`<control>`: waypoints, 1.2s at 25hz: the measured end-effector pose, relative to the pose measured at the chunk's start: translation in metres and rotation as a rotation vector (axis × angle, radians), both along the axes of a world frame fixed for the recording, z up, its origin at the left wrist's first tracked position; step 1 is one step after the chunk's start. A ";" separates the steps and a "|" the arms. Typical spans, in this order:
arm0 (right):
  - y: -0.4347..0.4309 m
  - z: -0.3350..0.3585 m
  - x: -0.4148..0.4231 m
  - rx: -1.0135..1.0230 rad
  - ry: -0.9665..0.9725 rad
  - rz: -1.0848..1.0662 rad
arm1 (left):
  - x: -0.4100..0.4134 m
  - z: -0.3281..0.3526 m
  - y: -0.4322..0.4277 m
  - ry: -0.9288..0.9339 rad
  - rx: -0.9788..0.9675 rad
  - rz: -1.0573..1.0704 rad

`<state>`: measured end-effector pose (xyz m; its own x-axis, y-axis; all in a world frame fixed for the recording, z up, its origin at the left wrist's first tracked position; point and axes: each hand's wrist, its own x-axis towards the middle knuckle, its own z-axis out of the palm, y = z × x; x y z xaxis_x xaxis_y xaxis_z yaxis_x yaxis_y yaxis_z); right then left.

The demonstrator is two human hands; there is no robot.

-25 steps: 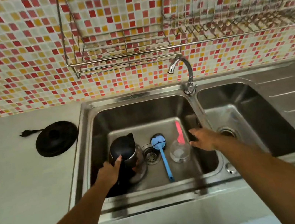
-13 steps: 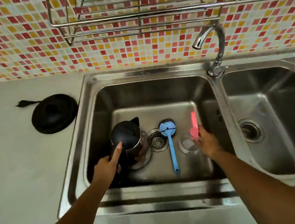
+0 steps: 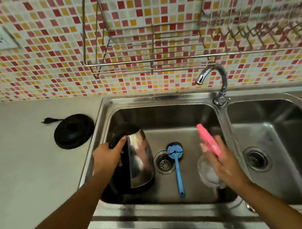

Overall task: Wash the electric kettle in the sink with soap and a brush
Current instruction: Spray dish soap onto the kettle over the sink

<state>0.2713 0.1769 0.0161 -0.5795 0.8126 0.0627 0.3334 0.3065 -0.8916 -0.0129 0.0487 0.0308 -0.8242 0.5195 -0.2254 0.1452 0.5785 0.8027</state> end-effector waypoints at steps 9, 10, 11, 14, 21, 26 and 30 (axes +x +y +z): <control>-0.011 0.069 0.006 -0.258 -0.061 0.093 | 0.007 0.089 0.017 0.321 0.167 -0.217; -0.014 0.072 0.004 -0.340 -0.066 0.108 | 0.009 0.095 0.020 0.340 0.175 -0.223; -0.016 0.074 0.000 -0.396 -0.052 0.125 | 0.008 0.099 0.023 0.373 0.174 -0.240; -0.022 0.074 -0.014 -0.428 0.014 0.155 | 0.006 0.108 0.032 0.512 0.119 -0.374; -0.030 0.070 -0.028 -0.357 -0.082 0.015 | 0.009 0.088 0.041 0.648 0.060 -0.312; -0.037 0.072 -0.034 -0.127 -0.172 -0.109 | -0.003 0.075 0.025 0.378 0.195 -0.168; -0.040 0.085 -0.036 0.056 -0.287 -0.102 | -0.005 0.077 0.019 0.295 0.340 -0.196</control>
